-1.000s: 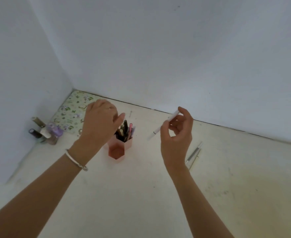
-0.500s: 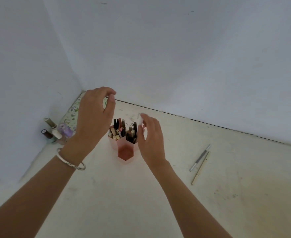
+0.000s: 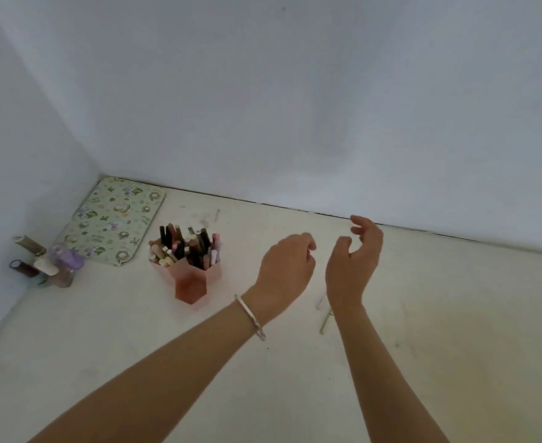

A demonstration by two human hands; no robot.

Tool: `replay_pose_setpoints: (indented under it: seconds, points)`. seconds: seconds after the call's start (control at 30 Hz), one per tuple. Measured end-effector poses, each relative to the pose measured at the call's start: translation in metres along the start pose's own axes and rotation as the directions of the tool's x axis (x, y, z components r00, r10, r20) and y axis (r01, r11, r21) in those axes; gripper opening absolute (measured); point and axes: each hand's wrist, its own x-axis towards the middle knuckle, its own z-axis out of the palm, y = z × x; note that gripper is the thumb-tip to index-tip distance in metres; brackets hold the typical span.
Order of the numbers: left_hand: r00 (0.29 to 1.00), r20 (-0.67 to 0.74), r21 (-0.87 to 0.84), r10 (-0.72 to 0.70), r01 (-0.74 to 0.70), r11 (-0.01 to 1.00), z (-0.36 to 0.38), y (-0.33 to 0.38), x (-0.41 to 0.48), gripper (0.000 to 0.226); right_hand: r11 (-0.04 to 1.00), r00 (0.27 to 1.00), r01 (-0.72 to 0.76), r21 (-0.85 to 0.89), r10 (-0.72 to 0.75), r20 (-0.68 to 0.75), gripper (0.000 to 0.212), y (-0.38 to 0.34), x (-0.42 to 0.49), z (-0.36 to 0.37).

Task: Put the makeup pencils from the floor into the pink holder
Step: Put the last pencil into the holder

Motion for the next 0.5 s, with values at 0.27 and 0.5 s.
replay_pose_setpoints:
  seconds: [0.27,0.5]
  points:
    - [0.940,0.318,0.209,-0.119,0.052,0.976,0.107,0.017,0.019,0.024,0.989,0.992,-0.120,-0.087,0.114,-0.061,0.044,0.063,0.016,-0.069]
    - [0.951,0.260,0.158,-0.169,0.131,0.979,0.115,0.020,0.031,0.022,0.956,0.963,-0.252,-0.152,0.264,0.060,0.040,0.095,0.008,-0.083]
